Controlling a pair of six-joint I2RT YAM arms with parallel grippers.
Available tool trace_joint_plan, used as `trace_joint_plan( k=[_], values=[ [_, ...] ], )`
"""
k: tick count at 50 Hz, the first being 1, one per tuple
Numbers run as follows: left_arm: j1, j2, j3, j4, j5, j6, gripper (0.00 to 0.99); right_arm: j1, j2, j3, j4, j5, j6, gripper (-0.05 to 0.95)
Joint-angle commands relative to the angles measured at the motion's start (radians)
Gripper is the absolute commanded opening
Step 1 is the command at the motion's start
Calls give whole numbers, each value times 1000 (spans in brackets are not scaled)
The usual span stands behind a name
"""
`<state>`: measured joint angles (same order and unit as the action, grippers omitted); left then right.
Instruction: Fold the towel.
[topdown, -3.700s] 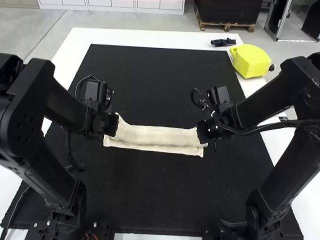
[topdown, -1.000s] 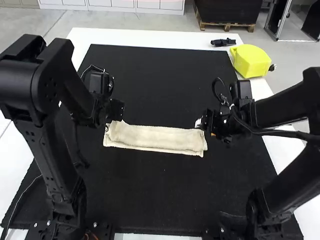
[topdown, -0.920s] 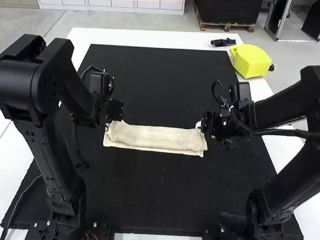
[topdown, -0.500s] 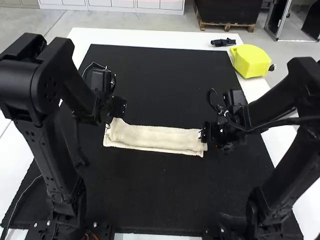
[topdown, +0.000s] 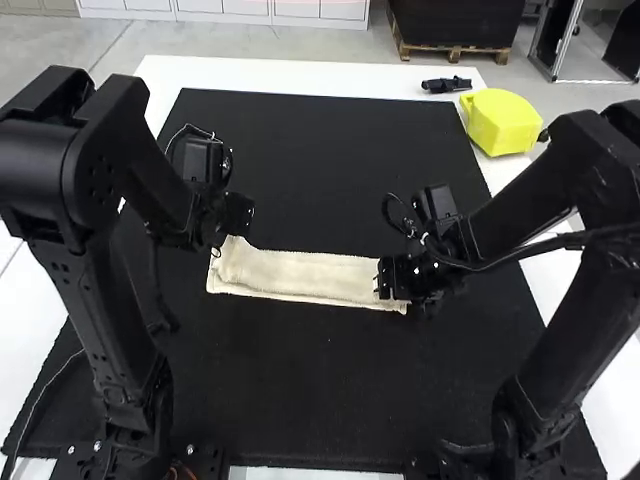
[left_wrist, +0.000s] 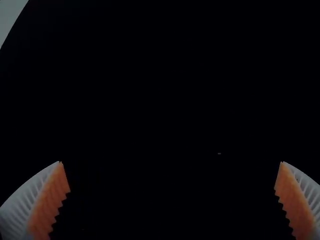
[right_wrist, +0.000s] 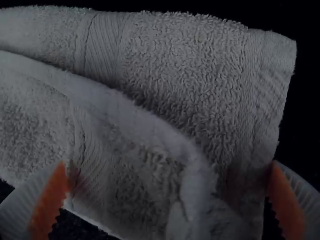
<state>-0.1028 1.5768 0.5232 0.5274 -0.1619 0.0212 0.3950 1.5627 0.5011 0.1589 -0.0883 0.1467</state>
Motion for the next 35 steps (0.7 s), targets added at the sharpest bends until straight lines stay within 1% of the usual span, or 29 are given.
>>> trace_joint_plan(
  k=[1, 7, 8, 9, 10, 12, 13, 14, 15, 30, 35],
  values=[
    [0, -23, 24, 14, -10, -14, 969, 7, 48, 16, 19, 12, 17, 915],
    [2, -34, 23, 29, -10, -21, 969, 5, 74, 30, 39, 12, 19, 915],
    [0, -37, 23, 29, -10, -20, 969, 5, 79, 30, 47, 12, 24, 890],
    [2, -38, 21, 28, -10, -20, 969, 5, 82, 30, 48, 12, 27, 838],
    [2, -40, 21, 28, -10, -20, 969, 7, 83, 30, 48, 12, 30, 752],
    [3, -46, 21, 26, -10, -20, 969, 5, 88, 30, 53, 10, 33, 489],
    [5, -49, 21, 26, -10, -20, 969, 5, 88, 31, 60, 10, 40, 333],
    [8, -54, 23, 26, -10, -20, 969, 5, 88, 31, 77, 12, 50, 139],
    [11, -57, 23, 25, -8, -18, 969, 4, 88, 31, 90, 12, 53, -20],
    [58, -87, 26, 11, -4, -9, 969, -7, 86, 53, 91, 22, 13, -20],
    [64, -87, 26, 16, -4, -7, 969, -38, 82, 47, 108, 75, -33, -21]
  ],
)
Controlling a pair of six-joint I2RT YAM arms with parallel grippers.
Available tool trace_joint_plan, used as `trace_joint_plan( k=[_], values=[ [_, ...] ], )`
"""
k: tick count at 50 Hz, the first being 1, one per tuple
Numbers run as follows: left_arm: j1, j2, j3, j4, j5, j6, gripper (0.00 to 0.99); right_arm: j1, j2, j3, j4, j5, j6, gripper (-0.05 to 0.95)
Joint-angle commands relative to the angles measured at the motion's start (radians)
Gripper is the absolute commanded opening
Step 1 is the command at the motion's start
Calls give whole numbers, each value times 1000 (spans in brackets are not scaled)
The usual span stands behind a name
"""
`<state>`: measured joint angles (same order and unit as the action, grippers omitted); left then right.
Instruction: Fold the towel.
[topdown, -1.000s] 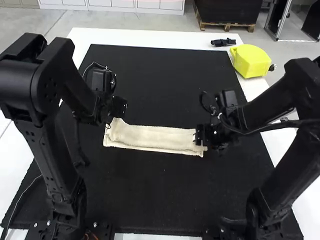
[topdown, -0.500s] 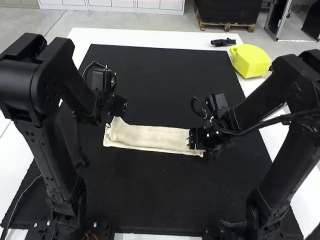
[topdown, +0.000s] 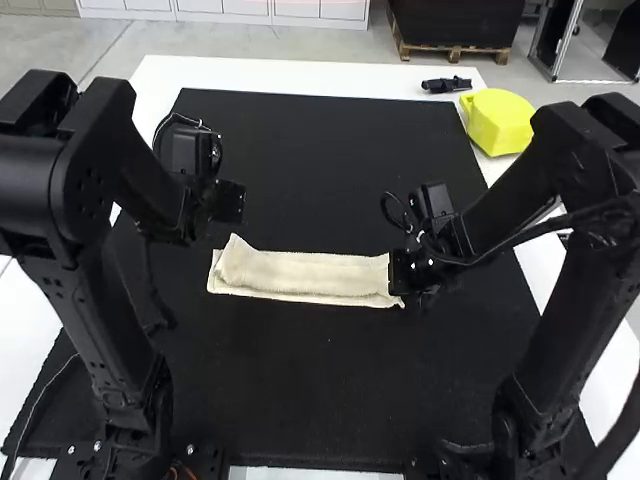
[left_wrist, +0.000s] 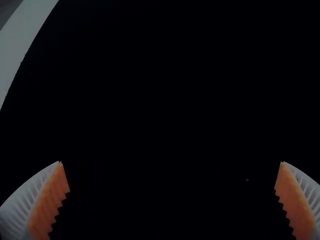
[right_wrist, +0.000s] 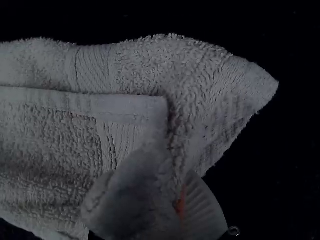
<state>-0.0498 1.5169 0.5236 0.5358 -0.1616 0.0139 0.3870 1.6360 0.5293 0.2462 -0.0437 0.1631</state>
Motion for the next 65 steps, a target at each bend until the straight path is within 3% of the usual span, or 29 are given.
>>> trace_joint_plan(
  k=[1, 13, 38, 46, 65],
  values=[
    [8, -27, 24, 9, -4, 0, 969, -37, 7, 17, 27, 48, -66, -21],
    [7, -21, 24, 21, -9, -2, 969, -172, -38, 15, 71, 62, -162, -21],
    [5, -11, 24, 29, -9, 1, 969, -445, -71, 86, 64, 38, -339, -23],
    [5, -12, 21, 30, -9, 3, 969, -405, -82, 124, 56, 47, -327, -21],
    [4, -8, 18, 35, -9, 4, 969, -56, -91, 169, 59, 160, -177, -23]
  ],
)
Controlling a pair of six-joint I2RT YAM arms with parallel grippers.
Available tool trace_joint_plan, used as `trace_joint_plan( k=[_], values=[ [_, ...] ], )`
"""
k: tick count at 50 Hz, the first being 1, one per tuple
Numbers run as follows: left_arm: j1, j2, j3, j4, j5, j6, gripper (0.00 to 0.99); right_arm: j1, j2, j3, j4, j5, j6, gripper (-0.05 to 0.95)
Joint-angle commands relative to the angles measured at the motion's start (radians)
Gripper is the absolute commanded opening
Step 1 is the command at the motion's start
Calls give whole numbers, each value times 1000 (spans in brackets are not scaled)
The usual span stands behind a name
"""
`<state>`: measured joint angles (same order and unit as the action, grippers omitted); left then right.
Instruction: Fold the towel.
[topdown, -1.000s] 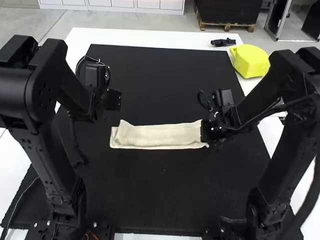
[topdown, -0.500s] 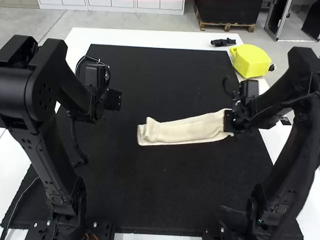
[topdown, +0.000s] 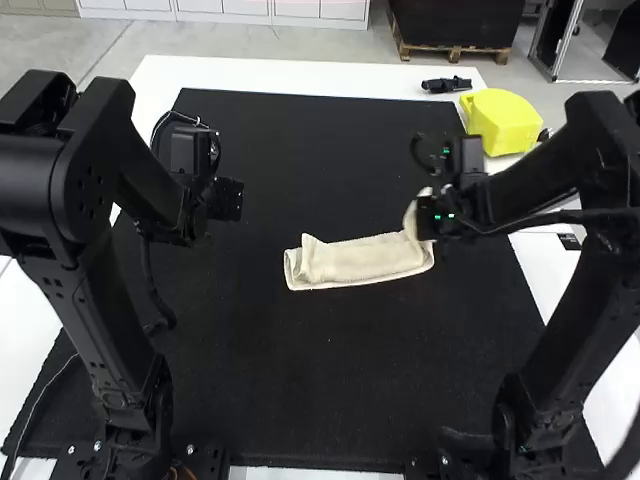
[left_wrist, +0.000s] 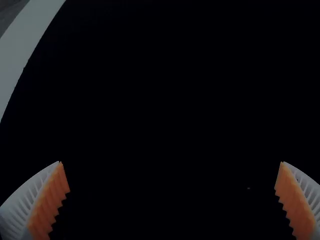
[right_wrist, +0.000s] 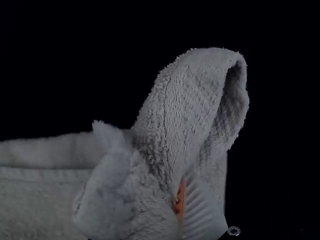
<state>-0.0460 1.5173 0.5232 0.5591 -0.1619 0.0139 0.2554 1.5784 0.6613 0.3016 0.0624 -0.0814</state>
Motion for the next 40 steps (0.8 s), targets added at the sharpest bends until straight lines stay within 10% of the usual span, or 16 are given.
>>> trace_joint_plan(
  k=[1, 40],
  values=[
    [1, -8, 18, 12, -7, 4, 969, 88, -34, 41, 4, 57, 74, -23],
    [3, 20, 12, 50, -10, 1, 969, 545, 17, 90, 56, 111, 172, -23]
  ],
)
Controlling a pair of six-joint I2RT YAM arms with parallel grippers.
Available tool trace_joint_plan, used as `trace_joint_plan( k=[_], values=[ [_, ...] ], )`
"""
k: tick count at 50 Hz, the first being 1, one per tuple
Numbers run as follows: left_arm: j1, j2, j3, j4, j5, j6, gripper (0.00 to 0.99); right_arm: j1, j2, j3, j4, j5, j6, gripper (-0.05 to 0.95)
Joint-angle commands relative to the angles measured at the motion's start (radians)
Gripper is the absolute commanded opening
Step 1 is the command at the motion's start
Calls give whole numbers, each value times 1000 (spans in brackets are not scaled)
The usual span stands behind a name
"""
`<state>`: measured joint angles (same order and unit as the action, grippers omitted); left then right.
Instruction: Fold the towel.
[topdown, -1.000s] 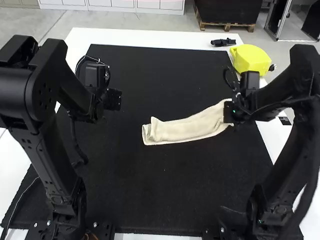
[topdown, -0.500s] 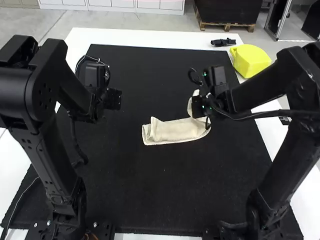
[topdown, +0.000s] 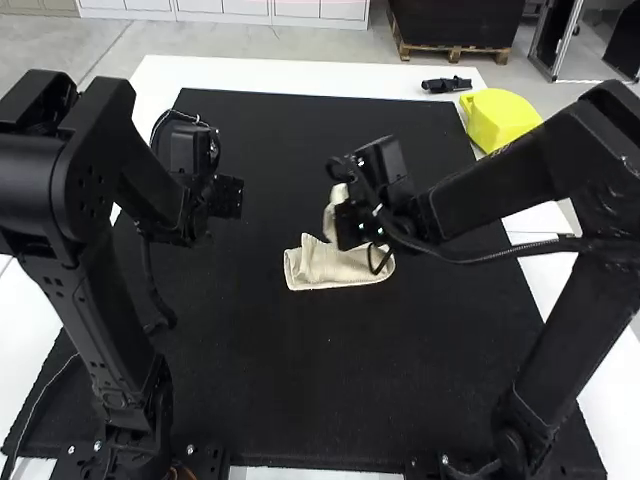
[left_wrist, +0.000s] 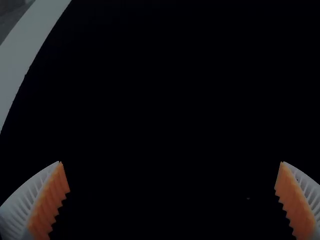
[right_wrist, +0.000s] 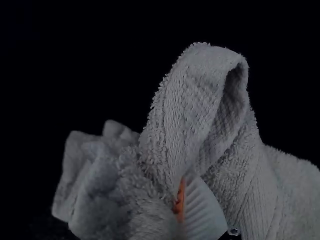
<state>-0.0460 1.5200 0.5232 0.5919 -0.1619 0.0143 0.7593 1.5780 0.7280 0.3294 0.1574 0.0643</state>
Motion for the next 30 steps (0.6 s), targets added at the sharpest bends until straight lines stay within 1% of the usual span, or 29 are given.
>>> trace_joint_plan(
  k=[1, 7, 18, 30],
  values=[
    [1, 17, 12, 17, -10, 1, 969, 48, 24, 22, 31, 16, 26, -23],
    [3, 19, 11, 16, -11, 1, 969, 69, 66, 24, 62, 8, 25, -23],
    [8, 20, 6, 17, -11, 1, 969, 67, 126, 16, 77, 1, 19, -23],
    [9, 20, 6, 20, -10, 0, 969, 61, 165, 31, 152, -12, 9, -21]
  ],
)
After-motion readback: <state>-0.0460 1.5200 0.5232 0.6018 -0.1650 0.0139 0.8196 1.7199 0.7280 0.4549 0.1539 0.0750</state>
